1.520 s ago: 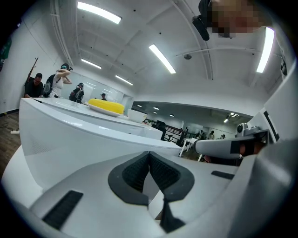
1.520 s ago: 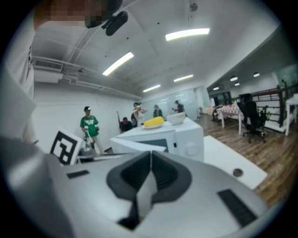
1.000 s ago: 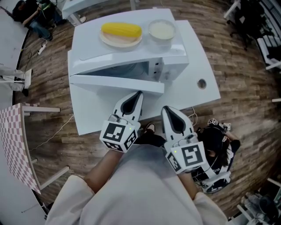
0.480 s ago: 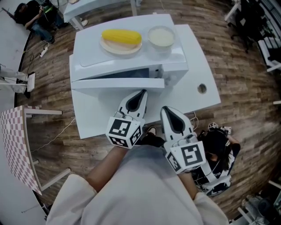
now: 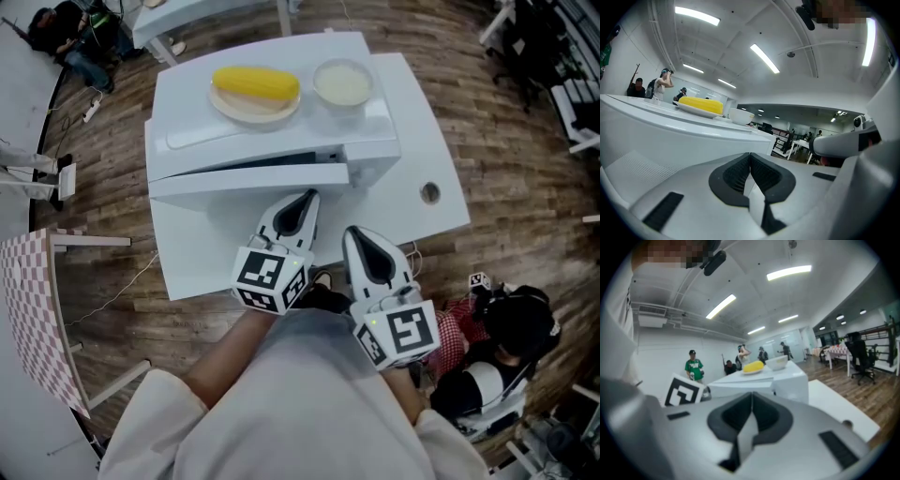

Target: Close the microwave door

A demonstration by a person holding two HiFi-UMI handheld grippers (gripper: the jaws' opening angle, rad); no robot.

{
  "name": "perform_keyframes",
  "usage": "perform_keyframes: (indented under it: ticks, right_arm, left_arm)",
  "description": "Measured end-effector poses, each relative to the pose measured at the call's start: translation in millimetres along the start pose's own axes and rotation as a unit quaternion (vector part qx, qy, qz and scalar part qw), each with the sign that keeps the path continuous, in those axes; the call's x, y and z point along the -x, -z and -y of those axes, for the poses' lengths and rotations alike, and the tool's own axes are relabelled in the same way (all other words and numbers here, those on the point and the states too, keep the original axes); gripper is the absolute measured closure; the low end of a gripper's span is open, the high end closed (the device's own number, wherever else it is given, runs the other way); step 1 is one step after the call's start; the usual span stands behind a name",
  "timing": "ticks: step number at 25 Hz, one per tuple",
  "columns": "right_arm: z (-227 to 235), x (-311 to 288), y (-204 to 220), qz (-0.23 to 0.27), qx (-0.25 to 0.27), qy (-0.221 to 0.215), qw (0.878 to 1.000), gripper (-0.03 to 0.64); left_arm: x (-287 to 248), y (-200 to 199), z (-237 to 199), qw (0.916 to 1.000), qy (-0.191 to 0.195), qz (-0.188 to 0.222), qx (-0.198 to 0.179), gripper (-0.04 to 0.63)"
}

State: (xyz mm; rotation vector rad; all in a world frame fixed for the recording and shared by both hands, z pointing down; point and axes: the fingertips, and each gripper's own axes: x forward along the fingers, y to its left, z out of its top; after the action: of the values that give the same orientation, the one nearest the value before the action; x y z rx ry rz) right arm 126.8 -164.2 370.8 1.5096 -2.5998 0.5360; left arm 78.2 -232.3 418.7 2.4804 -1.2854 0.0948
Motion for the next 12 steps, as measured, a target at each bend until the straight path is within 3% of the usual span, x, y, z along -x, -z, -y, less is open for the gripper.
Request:
perform_keyframes:
  ticks: [12]
  right_arm:
    - [11.4,-12.0,-1.6,-0.002,-0.002,0.003,1.0,0.594]
  left_arm:
    - [-18.2,-2.1,-1.4,1.0,0.007,0.001,-0.004,0.581]
